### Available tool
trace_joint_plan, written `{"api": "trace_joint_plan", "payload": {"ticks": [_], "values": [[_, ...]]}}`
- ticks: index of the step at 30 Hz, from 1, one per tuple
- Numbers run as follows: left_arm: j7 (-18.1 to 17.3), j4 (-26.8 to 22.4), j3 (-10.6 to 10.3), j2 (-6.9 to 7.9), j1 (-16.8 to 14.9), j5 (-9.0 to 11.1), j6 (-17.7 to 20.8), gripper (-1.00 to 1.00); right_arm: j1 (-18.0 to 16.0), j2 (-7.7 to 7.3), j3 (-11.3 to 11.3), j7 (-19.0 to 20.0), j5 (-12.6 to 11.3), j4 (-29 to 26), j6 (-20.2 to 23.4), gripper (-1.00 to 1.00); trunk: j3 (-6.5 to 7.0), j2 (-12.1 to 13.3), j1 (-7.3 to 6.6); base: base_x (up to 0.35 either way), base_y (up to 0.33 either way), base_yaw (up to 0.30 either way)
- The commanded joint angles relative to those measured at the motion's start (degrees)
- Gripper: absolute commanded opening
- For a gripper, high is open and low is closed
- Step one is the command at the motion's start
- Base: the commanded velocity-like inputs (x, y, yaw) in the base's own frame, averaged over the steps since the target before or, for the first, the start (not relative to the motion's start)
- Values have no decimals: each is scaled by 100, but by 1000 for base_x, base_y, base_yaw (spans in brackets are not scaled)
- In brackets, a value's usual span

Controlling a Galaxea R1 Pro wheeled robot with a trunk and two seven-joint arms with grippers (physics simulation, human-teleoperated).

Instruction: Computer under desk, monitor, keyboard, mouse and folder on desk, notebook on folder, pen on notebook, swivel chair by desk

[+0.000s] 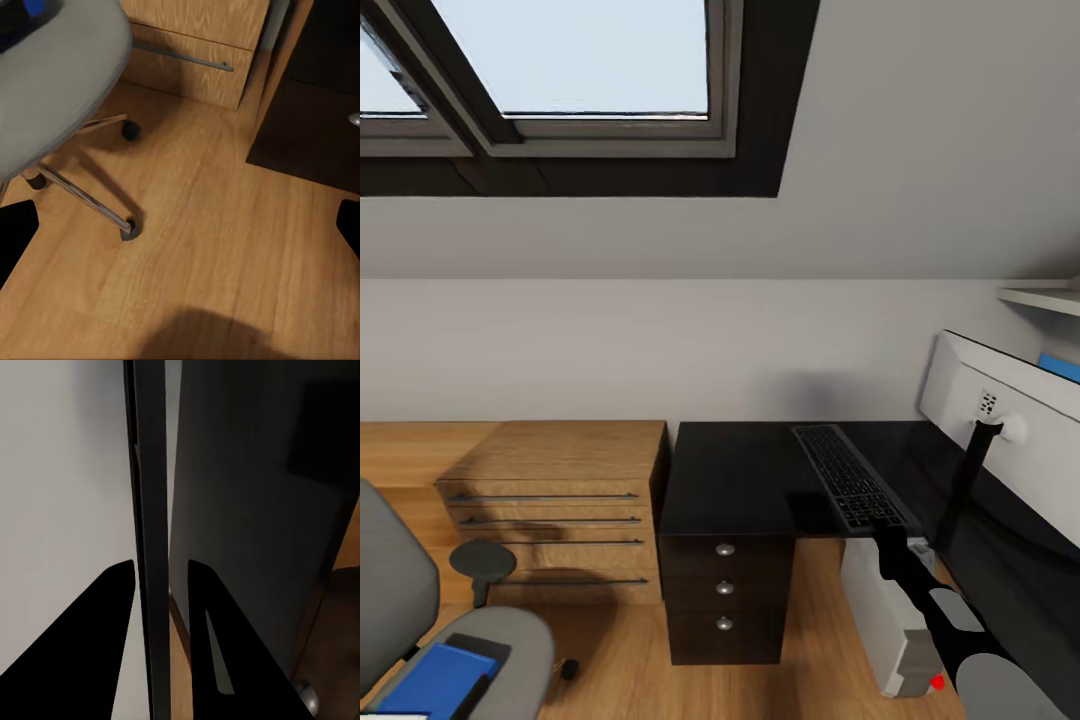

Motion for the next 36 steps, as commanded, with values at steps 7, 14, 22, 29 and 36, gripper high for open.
{"api": "trace_joint_plan", "payload": {"ticks": [7,14,22,29,36], "values": [[37,5,24,-6,-4,-50,-14,100,-7,10,-40,11,-31,1,22,-100,-17,-9,2,0,40,-127],[37,5,24,-10,-4,-50,-14,100,-7,11,-40,11,-32,1,-16,-100,-39,-9,2,0,4,-228],[37,-1,24,-16,-4,-50,-14,100,-7,7,-40,17,-24,1,-10,-100,-52,-9,2,0,0,-131],[37,-3,18,-19,-4,-50,-14,100,-7,8,-40,19,-24,1,3,-100,-53,-9,2,0,56,-12],[37,-4,17,-19,-4,-50,-14,100,-7,11,-40,18,-24,5,5,-100,-53,-9,2,0,169,-1]]}}
